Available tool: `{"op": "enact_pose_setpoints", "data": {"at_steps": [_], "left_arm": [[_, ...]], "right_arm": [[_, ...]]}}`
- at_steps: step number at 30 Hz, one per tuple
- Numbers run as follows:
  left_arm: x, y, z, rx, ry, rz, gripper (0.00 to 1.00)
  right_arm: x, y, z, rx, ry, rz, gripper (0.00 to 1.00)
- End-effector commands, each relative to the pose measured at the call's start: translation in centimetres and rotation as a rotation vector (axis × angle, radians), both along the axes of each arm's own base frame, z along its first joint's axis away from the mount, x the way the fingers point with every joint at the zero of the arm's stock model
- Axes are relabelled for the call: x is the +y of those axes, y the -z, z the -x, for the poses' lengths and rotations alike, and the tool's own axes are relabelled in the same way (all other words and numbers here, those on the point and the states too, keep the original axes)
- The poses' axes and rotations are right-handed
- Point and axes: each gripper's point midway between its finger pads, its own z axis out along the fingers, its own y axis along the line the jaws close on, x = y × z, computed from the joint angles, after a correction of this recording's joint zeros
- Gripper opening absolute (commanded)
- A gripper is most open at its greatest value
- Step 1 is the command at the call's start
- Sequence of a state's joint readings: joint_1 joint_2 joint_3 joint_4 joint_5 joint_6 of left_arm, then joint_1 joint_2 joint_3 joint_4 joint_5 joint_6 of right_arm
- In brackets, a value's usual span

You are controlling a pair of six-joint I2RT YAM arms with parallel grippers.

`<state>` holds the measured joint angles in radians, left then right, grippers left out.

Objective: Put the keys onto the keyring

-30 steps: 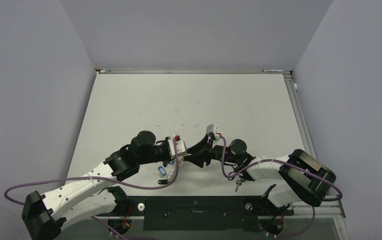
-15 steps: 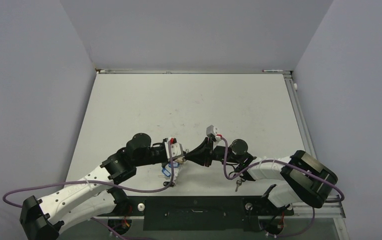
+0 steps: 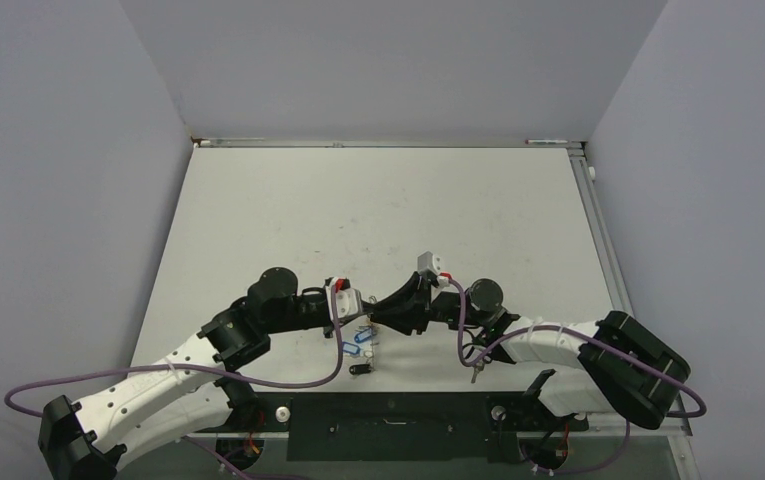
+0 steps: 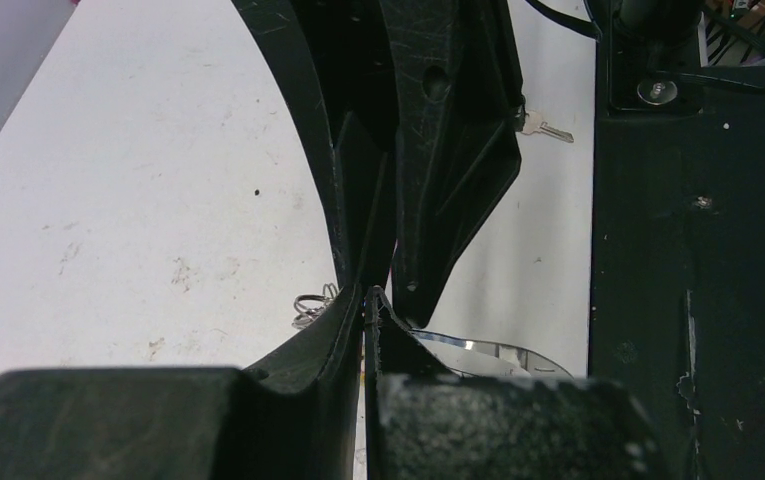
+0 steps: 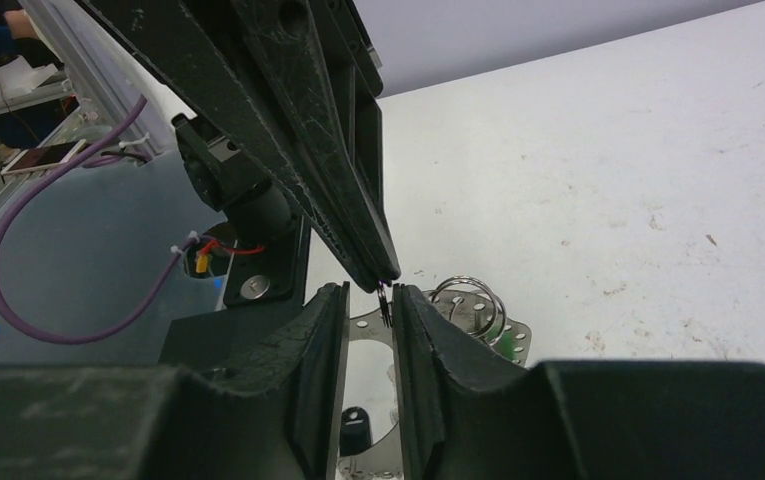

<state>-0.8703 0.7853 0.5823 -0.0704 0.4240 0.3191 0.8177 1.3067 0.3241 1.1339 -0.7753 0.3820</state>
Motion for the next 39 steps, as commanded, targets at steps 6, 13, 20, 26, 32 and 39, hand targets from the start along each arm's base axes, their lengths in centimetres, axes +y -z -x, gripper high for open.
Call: {"op": "enact_pose_setpoints", "data": {"at_steps": [6,13,20,26,32,39], "left_arm": [[-0.4,-1.9,-0.2,-0.028,0.004,0.061,0.0],[-0.3,-2.0,-0.3,-0.03,0.002,0.064,0.0],[-0.4,-1.9,-0.2,-0.021,0.009,0.063,0.0],[-0.5,-1.8,0.0,-0.01,0.015,0.063,0.0],[-0.6,-1.6,0.2,-0.002,0.029,0.061,0.0],[-0.8,-2.7,0.3,-0.019,0.039,0.105,0.02]], "right_arm": [[0.5,-3.5,0.6,-0.141,-0.023,-0.066,0.15],[0.4,-2.5,0.2,-0.147,-0.004,-0.008,0.22],[0.5,-2.1,0.0,-0.154,-0.008,0.035,0.19],[0.7,-2.0,0.1,-0.149,-0.025,0.036,0.13],[0.8,-2.0,0.3,-0.156,-0.039,0.027,0.05],[0.5,-3.1,1.3,-0.198,-0.071,-0.035,0.05]]}}
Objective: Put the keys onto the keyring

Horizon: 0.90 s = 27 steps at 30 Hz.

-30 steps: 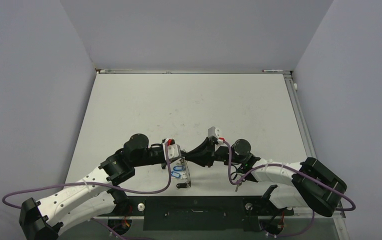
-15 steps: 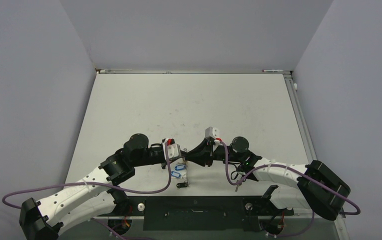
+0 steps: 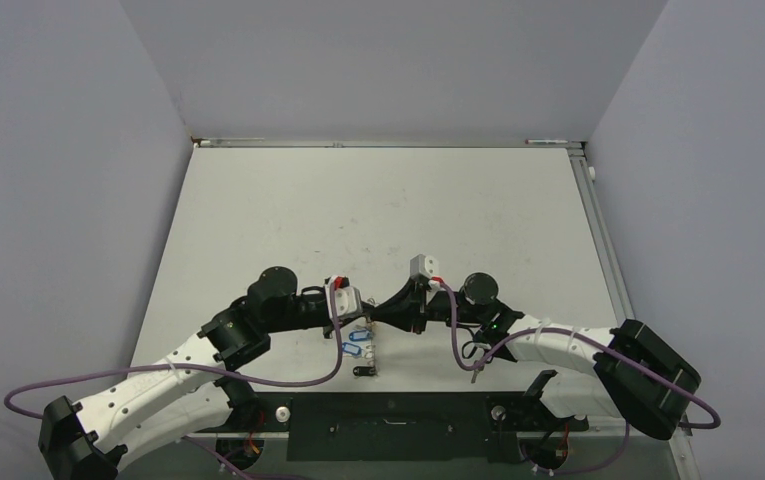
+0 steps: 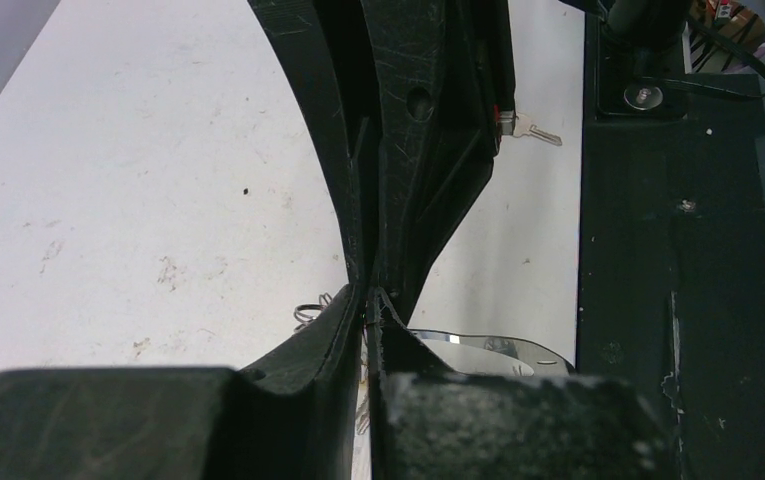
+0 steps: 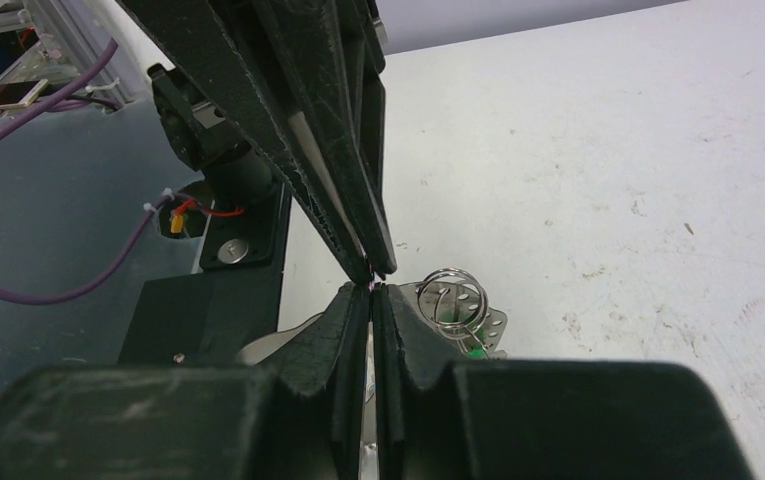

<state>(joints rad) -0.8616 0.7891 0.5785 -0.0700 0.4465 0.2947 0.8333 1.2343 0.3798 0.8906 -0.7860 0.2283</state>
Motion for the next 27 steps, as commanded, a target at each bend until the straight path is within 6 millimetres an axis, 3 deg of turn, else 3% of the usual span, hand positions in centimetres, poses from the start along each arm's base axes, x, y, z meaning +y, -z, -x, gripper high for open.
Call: {"op": "enact_pose_setpoints", "data": {"at_steps": [1,6,12,18,23,27], "left_arm": [[-0.8,-3.1,0.2,-0.052,0.032,0.109,0.07],[-0.3,-4.3,0.4,-0.054,0.031,0.169,0.43],[0.1,-5.8,0.7,-0.062,0.03,0.223,0.59],[1.4,-10.3,2.7,-0.086,0.089,0.438,0.58],[1.9,-12.2,4.4,-0.091,0.169,0.54,0.45],[2.2,-13.4,5.3,-0.085,0.237,0.605,0.42]], "right_arm": [[0.2,-3.8,1.4,-0.123,-0.068,-0.134,0.05],[0.0,-4.4,1.6,-0.136,-0.072,-0.152,0.05],[-0.3,-4.9,1.5,-0.143,-0.051,-0.167,0.05],[-1.0,-7.6,1.7,-0.17,-0.023,-0.24,0.05],[-2.1,-11.4,2.3,-0.201,-0.007,-0.352,0.05],[-2.9,-14.3,3.1,-0.222,-0.011,-0.437,0.05]]}}
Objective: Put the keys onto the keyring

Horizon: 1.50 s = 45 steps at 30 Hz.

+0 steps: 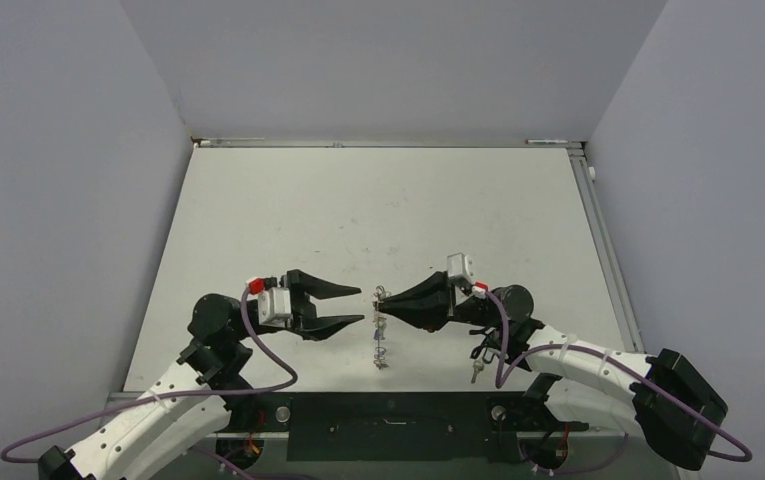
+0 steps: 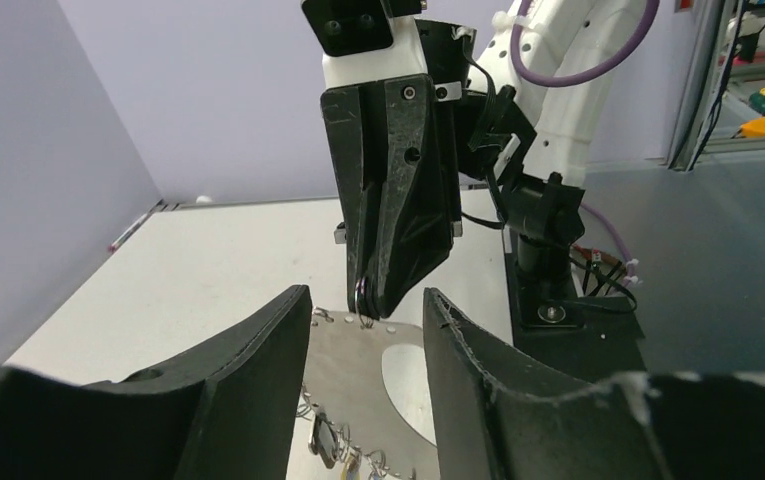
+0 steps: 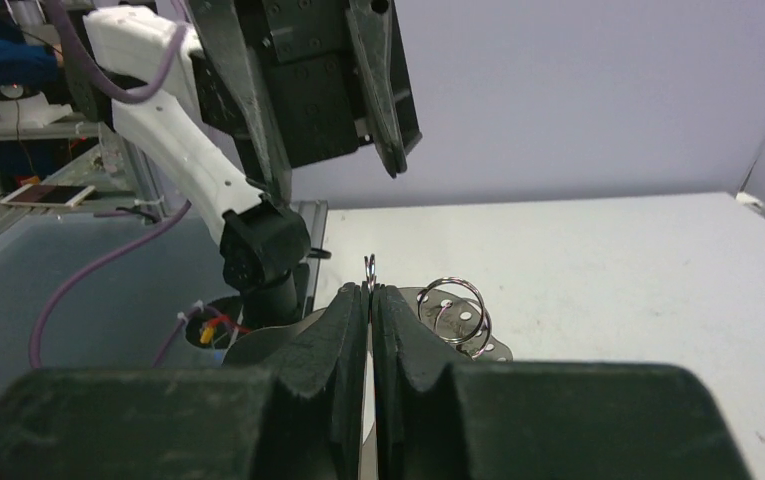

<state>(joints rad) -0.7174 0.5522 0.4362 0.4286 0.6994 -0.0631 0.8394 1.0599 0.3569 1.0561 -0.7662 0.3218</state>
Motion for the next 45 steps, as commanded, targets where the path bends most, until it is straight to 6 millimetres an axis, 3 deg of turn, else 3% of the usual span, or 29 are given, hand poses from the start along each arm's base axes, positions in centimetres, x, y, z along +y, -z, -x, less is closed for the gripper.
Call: {"op": "enact_pose_setpoints", "data": {"at_steps": [1,11,17,45], "left_arm": [[0.4,-3.3,2.2,-0.032,0.129,0.129,0.41],[0.0,-3.8,2.7,0.011,0.229,0.163,0.28],[-0.2,-3.8,2.3,0.034,0.223,0.179,0.29],[-0.4,-3.7,1.8,0.052,0.22,0.197,0.21]], "right_arm": [[-1.6,-7.0,1.5,-0.112,-0.011,-0.213,0.05],[-2.2,-9.9,2.2,-0.125,-0.042,-0.323,0.05],[-2.1,-11.0,2.8,-0.12,-0.087,-0.377,0.05],[0.8,-10.5,3.8,-0.131,-0.121,-0.333,0.05]]}}
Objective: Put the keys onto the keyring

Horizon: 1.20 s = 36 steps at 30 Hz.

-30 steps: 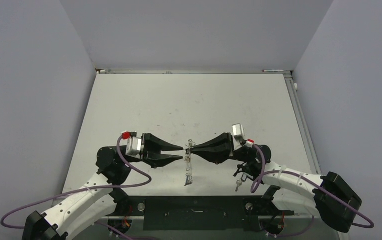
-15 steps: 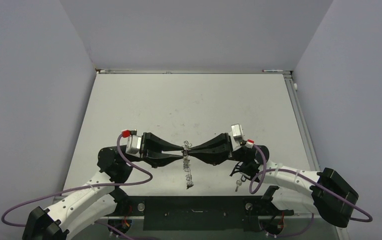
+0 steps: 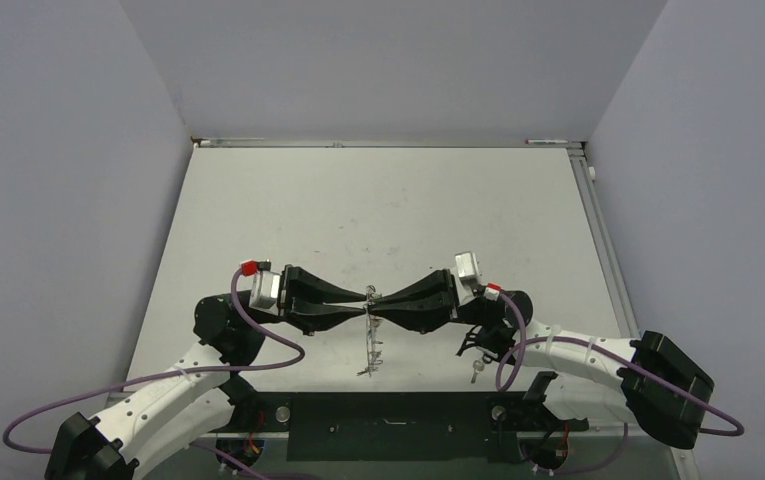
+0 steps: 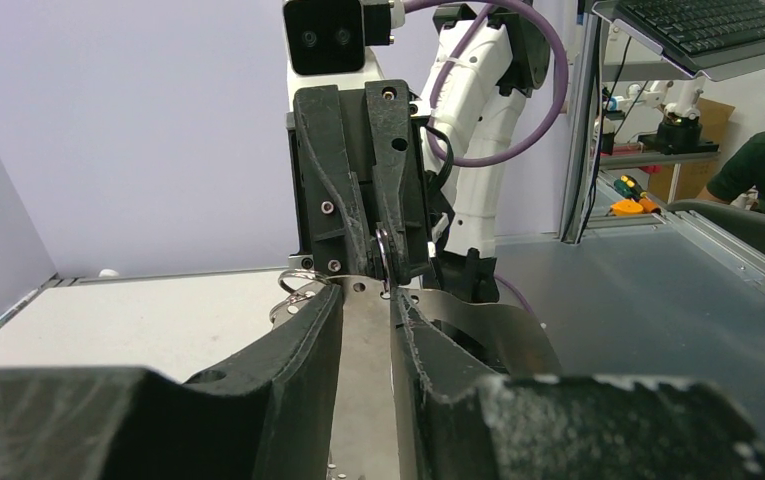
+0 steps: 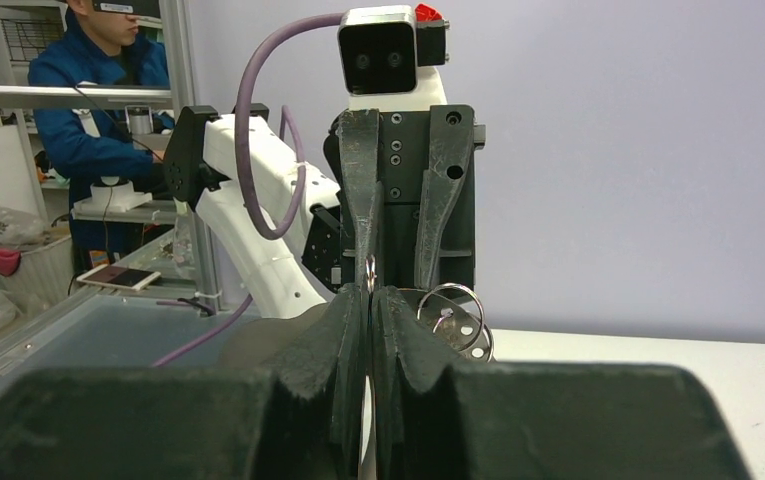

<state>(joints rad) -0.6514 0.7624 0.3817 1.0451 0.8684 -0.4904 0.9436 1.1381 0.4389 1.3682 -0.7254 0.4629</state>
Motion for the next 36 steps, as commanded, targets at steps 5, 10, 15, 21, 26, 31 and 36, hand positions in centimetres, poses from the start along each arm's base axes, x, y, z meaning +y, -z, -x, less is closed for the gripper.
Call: {"op": "enact_pose_setpoints", "data": {"at_steps": [5,10,15,21,26,31,36], "left_arm": [[0.2,-0.6,0.0,-0.02,-0.012,0.024,0.24],[0.2,-0.6,-0.6,-0.007,-0.043,0.026,0.26],[0.2,-0.3,-1.1,0.003,-0.068,0.012,0.2],[0.2,-0.3,-1.3,0.003,-0.08,0.007,0.11],[0.3,-0.3,-1.3,0.006,-0.084,0.01,0.18],[0.4,-0.5,-1.3,0.011,-0.097,0.018,0.23],[0.4,-0.5,-1.1,0.011,-0.086,0.02,0.19]], "right_arm": [[0.0,-2.7,-0.1,-0.071,0.041,-0.072,0.05],[0.4,-2.2,-0.4,-0.079,0.084,-0.043,0.05],[0.7,-1.9,-0.5,-0.09,0.11,-0.028,0.05],[1.1,-1.3,-0.6,-0.096,0.119,-0.004,0.05],[1.0,-0.9,-0.9,-0.105,0.148,0.019,0.05],[0.7,-0.8,-1.1,-0.111,0.171,0.027,0.05],[0.6,-0.9,-1.1,-0.114,0.176,0.023,0.05]]}}
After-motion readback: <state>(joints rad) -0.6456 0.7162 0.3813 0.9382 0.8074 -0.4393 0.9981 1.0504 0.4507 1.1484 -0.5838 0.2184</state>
